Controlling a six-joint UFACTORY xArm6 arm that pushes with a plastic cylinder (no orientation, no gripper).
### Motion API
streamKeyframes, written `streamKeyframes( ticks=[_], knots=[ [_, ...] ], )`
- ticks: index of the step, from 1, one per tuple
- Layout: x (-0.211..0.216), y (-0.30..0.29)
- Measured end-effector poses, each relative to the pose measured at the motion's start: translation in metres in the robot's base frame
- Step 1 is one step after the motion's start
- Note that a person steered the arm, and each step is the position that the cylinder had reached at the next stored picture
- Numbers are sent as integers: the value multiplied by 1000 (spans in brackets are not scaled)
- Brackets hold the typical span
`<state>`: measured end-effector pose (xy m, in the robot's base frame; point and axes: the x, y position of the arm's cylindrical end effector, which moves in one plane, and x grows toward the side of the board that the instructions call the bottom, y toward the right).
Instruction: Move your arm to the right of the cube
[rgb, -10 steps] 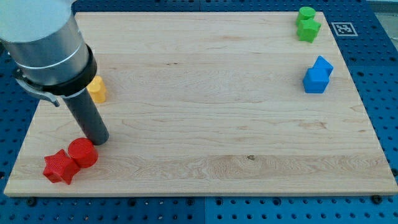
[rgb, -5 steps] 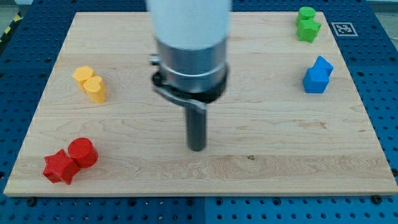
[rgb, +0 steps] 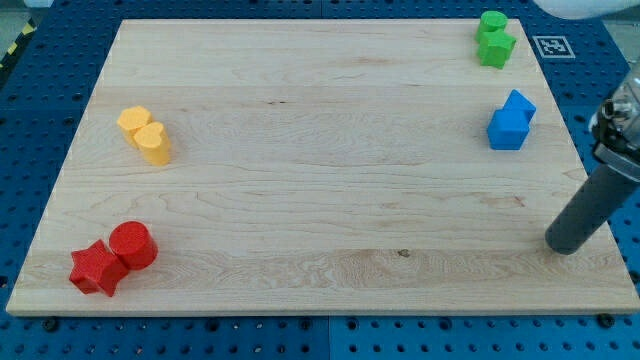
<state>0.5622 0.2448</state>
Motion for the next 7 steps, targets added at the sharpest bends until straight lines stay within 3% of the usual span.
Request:
streamKeyframes(
  ticks=[2, 3, 4, 7],
  knots=[
    [-19, 68],
    [-61, 82],
    [-86, 82],
    [-106, 82]
  ],
)
